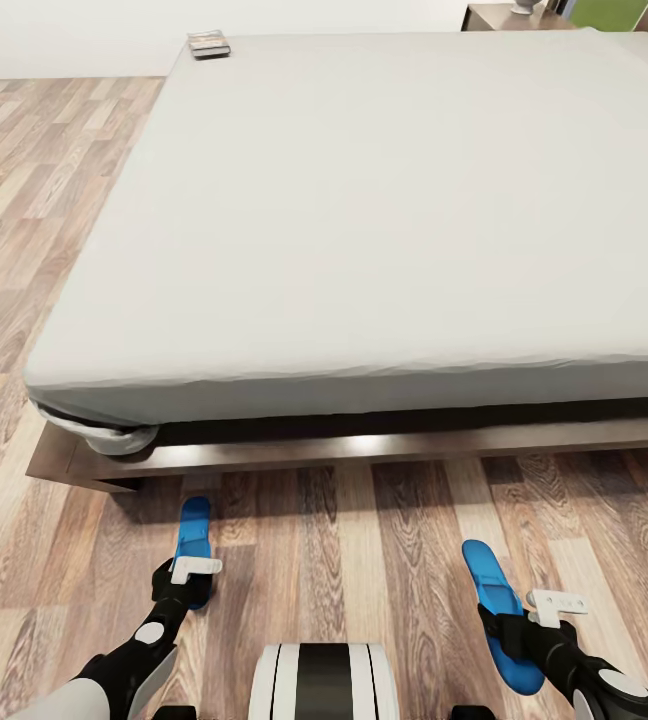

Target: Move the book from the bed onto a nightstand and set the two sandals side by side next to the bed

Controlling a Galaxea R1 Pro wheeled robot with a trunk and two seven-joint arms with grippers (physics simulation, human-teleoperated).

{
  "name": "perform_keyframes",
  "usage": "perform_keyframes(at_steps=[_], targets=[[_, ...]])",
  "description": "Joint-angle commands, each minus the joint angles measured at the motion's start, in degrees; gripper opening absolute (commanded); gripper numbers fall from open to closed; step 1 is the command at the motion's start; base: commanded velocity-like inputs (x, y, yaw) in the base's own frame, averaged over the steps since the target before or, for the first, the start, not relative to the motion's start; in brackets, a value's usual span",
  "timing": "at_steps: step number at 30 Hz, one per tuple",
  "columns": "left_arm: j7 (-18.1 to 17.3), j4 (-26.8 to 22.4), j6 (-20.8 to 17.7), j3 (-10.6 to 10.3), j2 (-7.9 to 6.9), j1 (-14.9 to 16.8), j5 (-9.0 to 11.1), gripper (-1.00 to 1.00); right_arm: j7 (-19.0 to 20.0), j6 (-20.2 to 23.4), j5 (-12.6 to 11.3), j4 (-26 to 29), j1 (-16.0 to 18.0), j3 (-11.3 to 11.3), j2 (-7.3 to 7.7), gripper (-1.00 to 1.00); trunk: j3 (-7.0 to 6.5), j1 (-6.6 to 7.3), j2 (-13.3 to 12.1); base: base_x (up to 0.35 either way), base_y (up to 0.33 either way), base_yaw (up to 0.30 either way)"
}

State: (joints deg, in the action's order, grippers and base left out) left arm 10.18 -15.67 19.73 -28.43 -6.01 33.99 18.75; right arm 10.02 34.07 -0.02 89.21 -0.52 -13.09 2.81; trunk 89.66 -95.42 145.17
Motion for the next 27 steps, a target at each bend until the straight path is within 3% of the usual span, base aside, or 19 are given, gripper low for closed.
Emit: perform_keyframes(at_steps=[1, 27], targets=[[0.4, 0.0, 0.1, -0.5, -0.02, 0.0, 0.3, -1.0, 0.3, 0.3, 0.0, 0.1, 0.0, -0.1, 0.0, -1.0, 0.02, 0.01, 0.0, 0.0, 0.0, 0.0], [0.4, -0.1, 0.1, -0.5, -0.06, 0.0, 0.3, -1.0, 0.3, 0.3, -0.1, 0.1, 0.0, 0.0, -0.09, -1.0, 0.47, -0.05, 0.0, 0.0, 0.0, 0.0]])
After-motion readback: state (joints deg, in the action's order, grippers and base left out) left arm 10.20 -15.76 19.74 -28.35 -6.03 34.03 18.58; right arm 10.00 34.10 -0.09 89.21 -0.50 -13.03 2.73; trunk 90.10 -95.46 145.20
